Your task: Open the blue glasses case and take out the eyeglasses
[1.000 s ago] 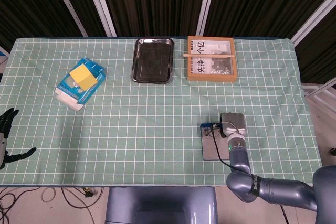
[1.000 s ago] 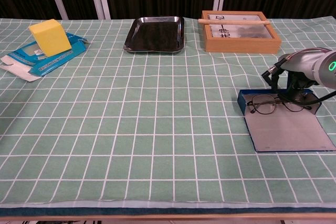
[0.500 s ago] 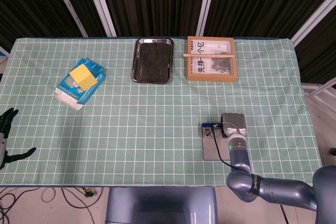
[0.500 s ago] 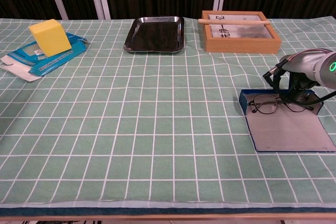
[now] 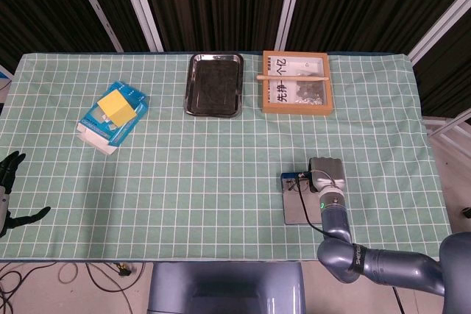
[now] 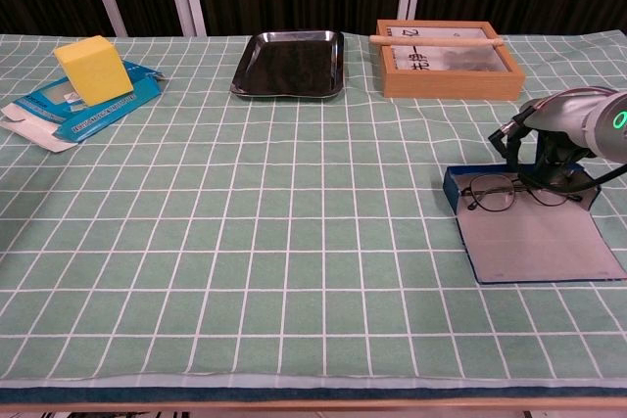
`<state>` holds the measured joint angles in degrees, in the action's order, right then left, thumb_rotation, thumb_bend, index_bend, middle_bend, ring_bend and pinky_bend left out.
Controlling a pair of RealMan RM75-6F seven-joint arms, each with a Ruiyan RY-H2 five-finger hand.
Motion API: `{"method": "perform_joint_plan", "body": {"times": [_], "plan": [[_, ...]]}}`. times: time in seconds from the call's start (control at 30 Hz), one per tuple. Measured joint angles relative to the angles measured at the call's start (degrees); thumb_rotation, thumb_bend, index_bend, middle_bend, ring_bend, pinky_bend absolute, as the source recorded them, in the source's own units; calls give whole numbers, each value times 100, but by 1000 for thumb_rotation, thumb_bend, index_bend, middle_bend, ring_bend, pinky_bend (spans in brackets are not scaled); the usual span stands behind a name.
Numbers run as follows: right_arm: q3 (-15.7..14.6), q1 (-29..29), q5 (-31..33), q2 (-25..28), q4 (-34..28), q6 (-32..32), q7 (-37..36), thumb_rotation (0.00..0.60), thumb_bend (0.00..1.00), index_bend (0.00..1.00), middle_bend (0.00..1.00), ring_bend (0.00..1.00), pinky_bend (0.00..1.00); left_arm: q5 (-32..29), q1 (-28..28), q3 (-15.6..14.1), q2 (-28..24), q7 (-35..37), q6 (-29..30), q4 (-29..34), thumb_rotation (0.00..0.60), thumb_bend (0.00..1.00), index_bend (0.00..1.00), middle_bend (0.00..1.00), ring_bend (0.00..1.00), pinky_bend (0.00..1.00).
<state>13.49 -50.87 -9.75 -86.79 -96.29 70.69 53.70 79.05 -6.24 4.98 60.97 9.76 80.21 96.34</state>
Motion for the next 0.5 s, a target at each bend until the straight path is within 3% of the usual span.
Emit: {"method": "perform_joint_plan", "body": {"times": [0.5], "plan": [[361,21,328,31,-128,-158,-377,600,574,576,907,966,1000,-3,3,8,-5,16,8,7,600,14,0,0,0,0]]}}
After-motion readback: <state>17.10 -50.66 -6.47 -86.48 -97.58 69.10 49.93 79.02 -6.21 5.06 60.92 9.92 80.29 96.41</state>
